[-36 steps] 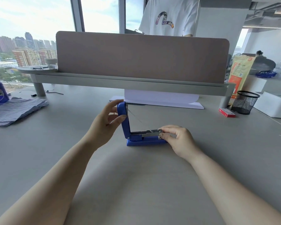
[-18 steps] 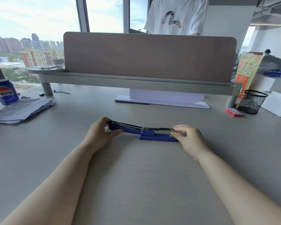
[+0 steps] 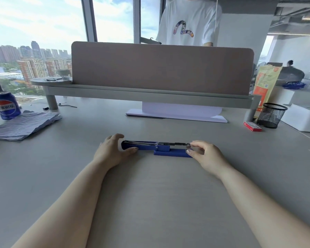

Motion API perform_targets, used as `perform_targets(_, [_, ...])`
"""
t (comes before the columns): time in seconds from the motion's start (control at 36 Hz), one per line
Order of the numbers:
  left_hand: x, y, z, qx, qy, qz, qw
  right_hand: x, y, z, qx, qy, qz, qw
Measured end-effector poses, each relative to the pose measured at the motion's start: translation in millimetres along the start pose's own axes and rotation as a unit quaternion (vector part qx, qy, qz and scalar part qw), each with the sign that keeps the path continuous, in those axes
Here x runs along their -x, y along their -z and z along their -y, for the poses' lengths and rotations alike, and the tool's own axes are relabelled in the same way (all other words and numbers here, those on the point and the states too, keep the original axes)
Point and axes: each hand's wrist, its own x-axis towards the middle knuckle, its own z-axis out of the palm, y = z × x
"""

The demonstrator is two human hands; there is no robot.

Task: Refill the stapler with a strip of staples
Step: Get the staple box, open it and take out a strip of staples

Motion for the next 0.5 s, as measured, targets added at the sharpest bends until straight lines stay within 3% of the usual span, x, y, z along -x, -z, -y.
perform_targets(0.11, [9,4,-16,0.049,-0.037,-0.054,0.997,9,17,-5,0.016,-0.031,-0.007,0.999])
perform_targets(0.22, [24,0,-55,0.053,-0.131,-0.088,0.986,22,40,-11,0.030,-0.046,-0.031,0.998])
perform_targets(0.36, [45,-24,-111,0.021,-0.257,-0.040,0.965,50,84,-28,0.080,-0.059,-0.056,0.993])
perform_targets(0.5, [64,-68,-170,0.017,-0.340,0.059,0.938,76,130,-49,0.097,-0.104,-0.107,0.984])
